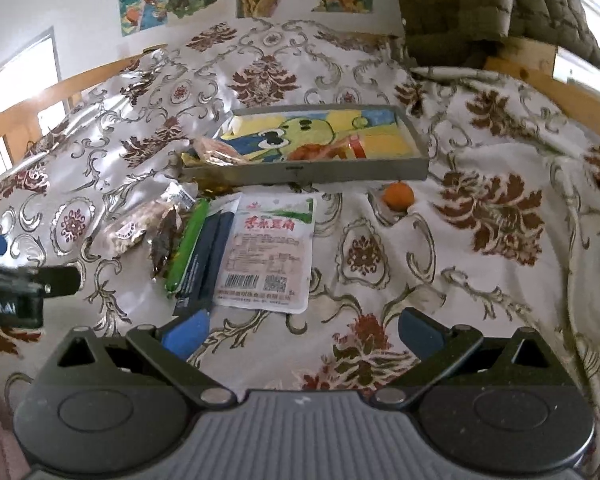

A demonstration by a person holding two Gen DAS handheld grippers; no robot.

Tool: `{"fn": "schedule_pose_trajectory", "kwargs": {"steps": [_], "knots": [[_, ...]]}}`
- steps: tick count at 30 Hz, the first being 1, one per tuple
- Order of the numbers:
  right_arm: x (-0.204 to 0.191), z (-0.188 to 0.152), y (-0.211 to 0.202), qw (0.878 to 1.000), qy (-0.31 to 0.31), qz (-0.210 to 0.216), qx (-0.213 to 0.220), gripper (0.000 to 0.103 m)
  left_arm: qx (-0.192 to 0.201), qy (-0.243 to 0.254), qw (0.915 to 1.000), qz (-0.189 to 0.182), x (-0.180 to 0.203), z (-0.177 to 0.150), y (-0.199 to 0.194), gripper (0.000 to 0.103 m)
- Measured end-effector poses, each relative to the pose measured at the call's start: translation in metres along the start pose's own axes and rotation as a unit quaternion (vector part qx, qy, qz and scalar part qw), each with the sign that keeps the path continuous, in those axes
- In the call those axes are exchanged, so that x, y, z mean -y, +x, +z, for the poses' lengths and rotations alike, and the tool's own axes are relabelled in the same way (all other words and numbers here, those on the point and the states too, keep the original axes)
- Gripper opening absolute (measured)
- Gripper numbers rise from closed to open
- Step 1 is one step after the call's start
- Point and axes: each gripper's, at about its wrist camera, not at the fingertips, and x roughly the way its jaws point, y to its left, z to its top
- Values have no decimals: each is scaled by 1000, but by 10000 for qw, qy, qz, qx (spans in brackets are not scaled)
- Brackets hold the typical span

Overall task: Organize snacks
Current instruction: 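Move the left tool to the labelled bar packet while the right tool approaches the clear snack bag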

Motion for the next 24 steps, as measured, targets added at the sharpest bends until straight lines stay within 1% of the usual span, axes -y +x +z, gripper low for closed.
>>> {"fn": "schedule_pose_trajectory", "kwargs": {"steps": [3,10,15,19,21,24], "knots": [[-5,4,-2,9999,-98,26,98,103,19,111,9998,-177,-13,14,8,102],[-22,11,2,9975,-642,266,140,103,248,313,9992,-12,-39,40,33,102],[-35,18,22,9938,-948,583,81,103,554,312,9979,-114,-41,49,57,102],[-48,18,37,9852,-1526,769,104,103,384,400,9981,-260,-43,54,76,102],[-54,18,43,9809,-1714,915,108,103,367,415,9980,-296,-46,55,84,102],[-68,18,56,9718,-2095,1076,89,103,306,286,9985,-364,-56,58,96,102]]}}
